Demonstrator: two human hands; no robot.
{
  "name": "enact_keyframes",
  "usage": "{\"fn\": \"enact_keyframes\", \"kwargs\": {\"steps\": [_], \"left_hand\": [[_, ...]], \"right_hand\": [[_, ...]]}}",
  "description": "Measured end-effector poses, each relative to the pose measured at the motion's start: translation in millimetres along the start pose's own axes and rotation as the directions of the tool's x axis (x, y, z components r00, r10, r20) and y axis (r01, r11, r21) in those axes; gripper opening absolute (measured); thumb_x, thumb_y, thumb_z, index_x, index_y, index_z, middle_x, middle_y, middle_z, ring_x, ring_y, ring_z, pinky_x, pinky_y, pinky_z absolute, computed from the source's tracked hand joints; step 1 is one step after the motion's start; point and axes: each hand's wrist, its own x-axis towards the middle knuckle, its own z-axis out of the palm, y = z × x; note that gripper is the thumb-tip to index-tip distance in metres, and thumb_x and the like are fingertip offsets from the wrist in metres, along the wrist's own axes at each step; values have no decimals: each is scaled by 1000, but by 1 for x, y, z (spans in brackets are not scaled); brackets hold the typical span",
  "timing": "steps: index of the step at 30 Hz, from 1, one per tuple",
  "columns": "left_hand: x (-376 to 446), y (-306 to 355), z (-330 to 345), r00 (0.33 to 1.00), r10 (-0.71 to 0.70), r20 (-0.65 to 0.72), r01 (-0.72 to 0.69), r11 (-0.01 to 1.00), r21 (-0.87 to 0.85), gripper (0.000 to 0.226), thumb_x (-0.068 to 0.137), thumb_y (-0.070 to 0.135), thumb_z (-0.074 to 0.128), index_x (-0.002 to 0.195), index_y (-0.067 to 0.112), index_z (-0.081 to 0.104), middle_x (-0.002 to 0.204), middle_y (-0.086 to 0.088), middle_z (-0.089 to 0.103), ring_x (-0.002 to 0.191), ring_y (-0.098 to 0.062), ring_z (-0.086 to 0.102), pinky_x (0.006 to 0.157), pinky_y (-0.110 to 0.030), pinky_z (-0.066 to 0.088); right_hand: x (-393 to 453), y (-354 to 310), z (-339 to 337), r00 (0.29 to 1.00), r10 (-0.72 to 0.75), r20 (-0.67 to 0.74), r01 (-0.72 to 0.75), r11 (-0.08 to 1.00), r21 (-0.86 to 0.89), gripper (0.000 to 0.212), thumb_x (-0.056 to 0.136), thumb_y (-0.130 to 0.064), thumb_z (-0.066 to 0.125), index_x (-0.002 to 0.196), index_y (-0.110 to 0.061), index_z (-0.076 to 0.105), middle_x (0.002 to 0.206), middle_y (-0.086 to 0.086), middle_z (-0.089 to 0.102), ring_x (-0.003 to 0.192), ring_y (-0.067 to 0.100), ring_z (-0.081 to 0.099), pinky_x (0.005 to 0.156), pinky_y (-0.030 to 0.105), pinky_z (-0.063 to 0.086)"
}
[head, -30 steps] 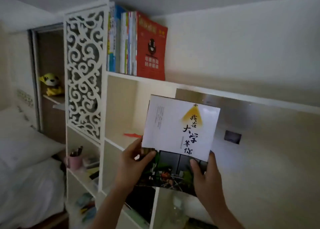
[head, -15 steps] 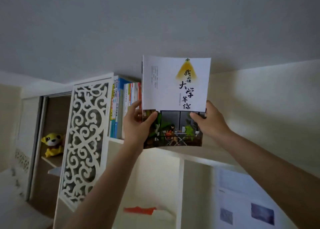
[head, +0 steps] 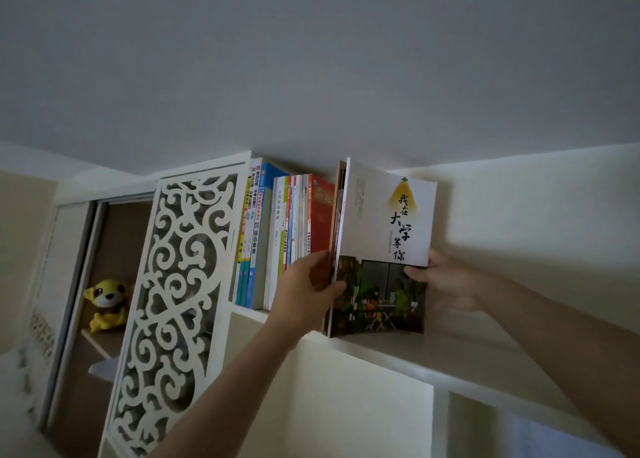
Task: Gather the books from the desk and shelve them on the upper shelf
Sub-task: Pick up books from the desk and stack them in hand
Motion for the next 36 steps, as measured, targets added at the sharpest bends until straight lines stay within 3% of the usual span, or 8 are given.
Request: {"fn": "enact_keyframes", "kwargs": {"steps": [5, 8, 10, 13, 15, 19, 33, 36], "left_hand": [[20, -27, -1, 987, 48, -155, -16, 979, 201, 49, 80, 25, 75, 126, 21, 59, 116, 0, 65, 105, -15, 62, 92, -38, 55], [23, -34, 3, 977, 91, -195, -40, 968, 247, 53, 77, 29, 78, 126, 20, 59, 115, 1, 64, 101, -14, 63, 90, -35, 55], [22, -36, 7, 970, 113, -217, -52, 961, 270, 56, 77, 29, 78, 128, 19, 57, 117, 1, 62, 103, -14, 61, 91, -35, 55], [20, -40, 10, 973, 103, -206, -52, 970, 238, 64, 78, 29, 77, 135, 19, 50, 122, 1, 58, 107, -14, 59, 92, -35, 55], [16, -42, 4, 987, 109, -117, -79, 967, 240, 69, 78, 27, 77, 138, 21, 45, 124, 5, 54, 107, -9, 57, 90, -24, 53], [9, -46, -9, 994, 107, 21, -109, 968, 225, 78, 73, 16, 80, 140, 27, 42, 118, 5, 54, 101, -8, 59, 86, -24, 56], [21, -51, -12, 975, 179, 131, -222, 795, 565, 81, 77, 21, 78, 145, 20, 36, 127, -1, 52, 115, -15, 53, 101, -30, 47], [12, -50, -11, 979, 173, 107, -203, 825, 527, 75, 77, 17, 77, 142, 20, 41, 121, 0, 53, 101, -12, 55, 95, -32, 51]], "right_hand": [[33, -5, 25, 992, -109, -59, 97, 978, -183, 42, 93, -22, 63, 132, -24, 50, 128, 1, 57, 115, 22, 52, 72, 35, 49], [37, -6, 39, 899, -352, -260, 111, 759, -642, 64, 78, -34, 78, 130, -11, 48, 122, 13, 61, 108, 29, 59, 78, 32, 50], [28, -9, 50, 893, -373, -252, 73, 672, -737, 83, 75, -39, 80, 138, -11, 35, 127, 15, 54, 113, 33, 56, 88, 37, 50], [6, -16, 64, 987, -160, 26, 143, 784, -604, 101, 76, -39, 79, 150, -19, 13, 140, 9, 47, 120, 27, 52, 96, 34, 48], [-12, -21, 73, 978, -33, 206, 142, 829, -541, 121, 68, -47, 82, 152, -31, -4, 147, 1, 40, 125, 22, 47, 101, 33, 46], [-25, -21, 94, 957, -45, 287, 217, 768, -602, 145, 62, -58, 82, 145, -25, -33, 149, -7, 40, 132, 14, 42, 111, 28, 34], [-8, -1, 114, 962, -202, 183, 268, 824, -499, 138, 51, -65, 77, 146, -45, -21, 148, -6, 41, 133, 17, 44, 114, 35, 35], [-26, -8, 113, 957, -221, 188, 288, 795, -535, 129, 43, -75, 72, 149, -43, 7, 139, -7, 50, 127, 17, 50, 109, 36, 40]]}}
